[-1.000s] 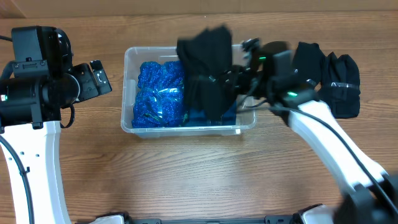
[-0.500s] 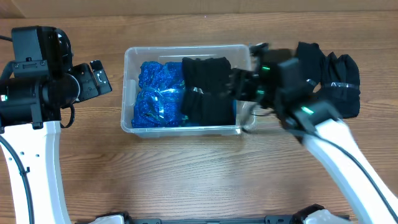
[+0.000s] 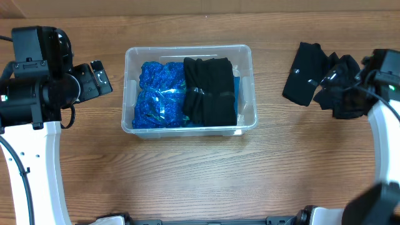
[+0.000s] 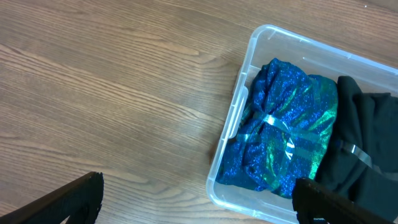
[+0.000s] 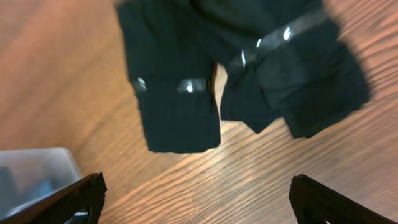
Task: Pack container
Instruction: 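Grasp a second black bundle from the pile with the right gripper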
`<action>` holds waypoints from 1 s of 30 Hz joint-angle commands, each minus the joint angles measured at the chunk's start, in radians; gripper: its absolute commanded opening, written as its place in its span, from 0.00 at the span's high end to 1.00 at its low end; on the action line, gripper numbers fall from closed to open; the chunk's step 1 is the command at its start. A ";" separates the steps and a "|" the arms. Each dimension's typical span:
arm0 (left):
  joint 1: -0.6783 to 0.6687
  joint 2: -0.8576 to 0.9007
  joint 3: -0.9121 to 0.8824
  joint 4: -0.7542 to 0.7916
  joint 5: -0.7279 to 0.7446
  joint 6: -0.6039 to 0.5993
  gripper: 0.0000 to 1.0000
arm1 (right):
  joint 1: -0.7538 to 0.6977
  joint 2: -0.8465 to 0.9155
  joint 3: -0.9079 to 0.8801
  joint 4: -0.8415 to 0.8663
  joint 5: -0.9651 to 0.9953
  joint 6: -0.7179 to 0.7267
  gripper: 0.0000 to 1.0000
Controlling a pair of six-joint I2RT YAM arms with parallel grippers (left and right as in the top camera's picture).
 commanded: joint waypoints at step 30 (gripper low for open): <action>0.004 0.003 0.004 0.003 -0.012 0.019 0.00 | 0.142 0.346 -0.004 0.065 -0.216 -0.044 0.36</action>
